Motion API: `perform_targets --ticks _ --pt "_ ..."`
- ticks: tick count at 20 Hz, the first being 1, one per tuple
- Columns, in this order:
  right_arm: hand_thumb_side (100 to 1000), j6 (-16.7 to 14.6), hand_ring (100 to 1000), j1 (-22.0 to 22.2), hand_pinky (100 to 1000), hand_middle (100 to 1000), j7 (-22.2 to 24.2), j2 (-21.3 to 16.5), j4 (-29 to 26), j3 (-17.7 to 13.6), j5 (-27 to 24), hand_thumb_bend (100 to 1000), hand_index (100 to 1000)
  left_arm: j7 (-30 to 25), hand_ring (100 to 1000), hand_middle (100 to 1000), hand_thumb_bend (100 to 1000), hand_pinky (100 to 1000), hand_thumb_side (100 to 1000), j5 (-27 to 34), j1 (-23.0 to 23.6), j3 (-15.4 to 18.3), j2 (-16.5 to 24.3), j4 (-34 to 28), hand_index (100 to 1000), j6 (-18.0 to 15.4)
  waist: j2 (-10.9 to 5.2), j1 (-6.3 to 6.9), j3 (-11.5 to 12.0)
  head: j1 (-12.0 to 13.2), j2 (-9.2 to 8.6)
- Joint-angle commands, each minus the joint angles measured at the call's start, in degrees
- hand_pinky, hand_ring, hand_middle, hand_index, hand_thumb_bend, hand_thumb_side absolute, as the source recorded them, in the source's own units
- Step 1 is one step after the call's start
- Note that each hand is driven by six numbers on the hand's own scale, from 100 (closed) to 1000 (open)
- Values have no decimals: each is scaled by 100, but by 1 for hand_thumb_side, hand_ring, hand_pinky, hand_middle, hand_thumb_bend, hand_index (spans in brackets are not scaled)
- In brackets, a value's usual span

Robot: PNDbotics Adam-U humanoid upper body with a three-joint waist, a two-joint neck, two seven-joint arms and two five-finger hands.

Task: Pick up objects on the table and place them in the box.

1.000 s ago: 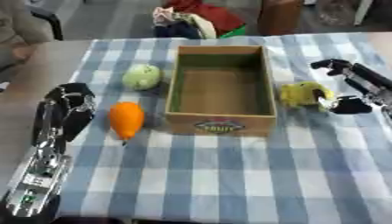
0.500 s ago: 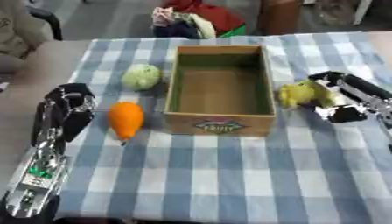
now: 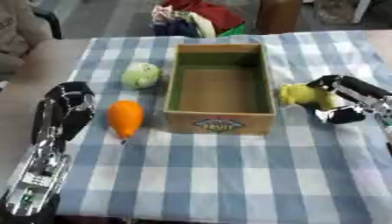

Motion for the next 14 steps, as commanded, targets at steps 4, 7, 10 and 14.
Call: perform_targets --ticks 4,7,10,14 --pt "213 179 751 -73 701 416 -384 -65 -3 -75 228 100 618 -9 620 630 100 764 206 -21 -41 12 54 -92 672 -5 -78 -12 7 -3 18" --pt "197 282 719 -93 653 315 -705 -63 -20 -98 217 100 508 -13 620 630 100 764 206 -20 -40 9 53 -90 672 -5 -79 -11 8 -7 18" --pt "196 342 716 -102 649 308 -935 -62 -11 -84 208 100 501 -15 620 630 100 764 206 -20 -40 9 53 -90 672 -6 -78 -12 9 -11 17" --pt "193 387 688 -180 608 227 -1208 -89 -184 -128 -21 100 425 -8 620 630 100 764 206 -20 -37 16 55 -91 672 -5 -84 -19 7 2 2"
